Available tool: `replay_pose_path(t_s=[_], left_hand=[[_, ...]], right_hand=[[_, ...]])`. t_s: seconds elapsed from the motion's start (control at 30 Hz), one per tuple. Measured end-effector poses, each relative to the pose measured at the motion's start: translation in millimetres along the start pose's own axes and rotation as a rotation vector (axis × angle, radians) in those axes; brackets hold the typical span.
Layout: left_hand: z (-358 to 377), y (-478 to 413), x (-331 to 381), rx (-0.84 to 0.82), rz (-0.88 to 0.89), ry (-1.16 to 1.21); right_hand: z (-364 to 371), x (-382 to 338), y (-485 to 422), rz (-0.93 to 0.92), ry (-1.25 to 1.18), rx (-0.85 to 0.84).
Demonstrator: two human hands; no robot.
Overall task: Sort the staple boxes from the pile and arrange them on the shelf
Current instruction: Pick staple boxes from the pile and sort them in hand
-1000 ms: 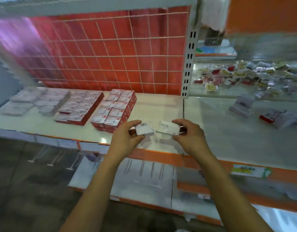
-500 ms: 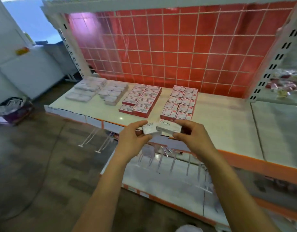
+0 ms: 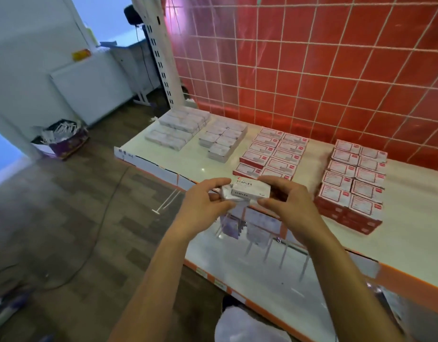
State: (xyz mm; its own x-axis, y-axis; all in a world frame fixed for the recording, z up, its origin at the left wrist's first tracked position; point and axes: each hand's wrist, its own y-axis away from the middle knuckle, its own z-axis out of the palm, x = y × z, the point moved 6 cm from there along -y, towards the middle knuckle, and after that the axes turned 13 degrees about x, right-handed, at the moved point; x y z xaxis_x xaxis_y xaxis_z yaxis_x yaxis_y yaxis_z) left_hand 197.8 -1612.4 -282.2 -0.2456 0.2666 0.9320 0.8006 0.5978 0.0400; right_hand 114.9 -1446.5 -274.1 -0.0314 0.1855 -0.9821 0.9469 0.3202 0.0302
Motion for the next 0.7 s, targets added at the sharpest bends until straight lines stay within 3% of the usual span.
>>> replay_pose_path(t_s=[0.17, 0.33, 0.7], left_hand=[[-23.6, -48.8, 8.3, -0.052, -0.012, 0.052], [-39.0, -96.7, 6.8, -0.099, -0.013, 0.052], [-47.4, -159.2, -0.1, -0.161, -0.047, 0.179]], right_hand=[[46.6, -12.9, -45.6, -0.017, -0.055, -0.026], [84.1, -13.1, -81.7, 0.091, -0.173, -0.105], [115.1, -18.2, -126.8, 0.021, 0.013, -0.034]])
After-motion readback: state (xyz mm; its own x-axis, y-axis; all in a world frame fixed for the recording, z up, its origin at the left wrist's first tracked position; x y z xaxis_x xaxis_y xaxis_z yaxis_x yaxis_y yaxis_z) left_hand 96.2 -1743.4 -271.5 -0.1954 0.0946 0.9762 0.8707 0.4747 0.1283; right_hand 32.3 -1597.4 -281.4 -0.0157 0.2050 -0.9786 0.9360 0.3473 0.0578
